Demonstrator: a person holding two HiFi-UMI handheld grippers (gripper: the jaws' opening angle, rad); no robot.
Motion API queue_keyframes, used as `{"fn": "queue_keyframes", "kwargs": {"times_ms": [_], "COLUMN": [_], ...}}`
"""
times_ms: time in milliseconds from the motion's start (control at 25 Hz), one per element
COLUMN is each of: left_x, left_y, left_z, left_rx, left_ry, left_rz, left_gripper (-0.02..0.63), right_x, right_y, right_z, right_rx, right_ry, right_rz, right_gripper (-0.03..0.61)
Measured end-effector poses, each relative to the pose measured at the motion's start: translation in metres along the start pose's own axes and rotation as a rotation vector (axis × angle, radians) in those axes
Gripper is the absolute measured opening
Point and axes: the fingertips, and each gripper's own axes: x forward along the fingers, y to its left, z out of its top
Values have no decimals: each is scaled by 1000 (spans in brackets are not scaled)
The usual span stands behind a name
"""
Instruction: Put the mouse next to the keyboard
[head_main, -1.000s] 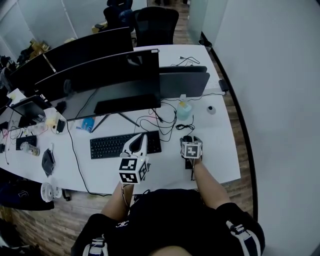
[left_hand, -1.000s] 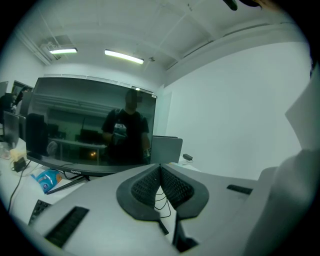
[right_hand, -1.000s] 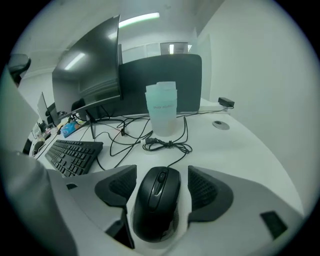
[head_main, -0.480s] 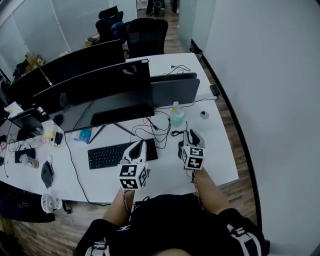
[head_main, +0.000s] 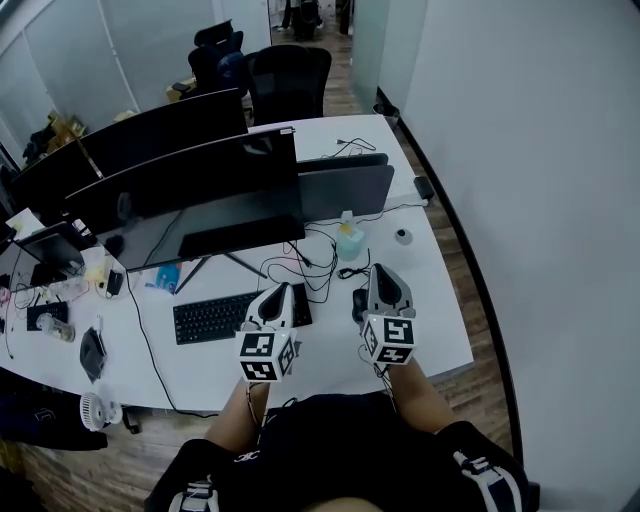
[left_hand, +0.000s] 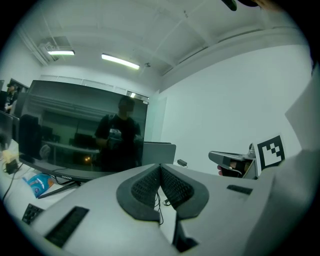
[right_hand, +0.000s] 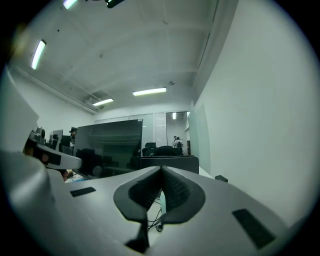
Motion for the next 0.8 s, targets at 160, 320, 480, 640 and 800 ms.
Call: {"fn": "queue_keyframes", "kwargs": {"times_ms": [160, 320, 480, 640, 800], "left_x": [-2, -3, -5, -6, -5], "left_y": [3, 3, 3, 2, 2], "left_z": [1, 1, 0, 0, 2], "left_rx": [-2, -1, 2, 2, 4], "left_ry": [-2, -4, -3, -3, -5], "left_rz": [6, 8, 8, 6, 3], "left_gripper": [12, 12, 12, 12, 12], "right_x": [-3, -4, -5, -6, -5], "right_y": [3, 3, 3, 3, 4], "right_z": [6, 8, 8, 9, 11], "right_rx": [1, 6, 28, 24, 24], "right_ry": [-13, -11, -8, -13, -14], "right_rz": [-1, -4, -8, -8, -5], "right_gripper": [12, 12, 13, 14, 14]}}
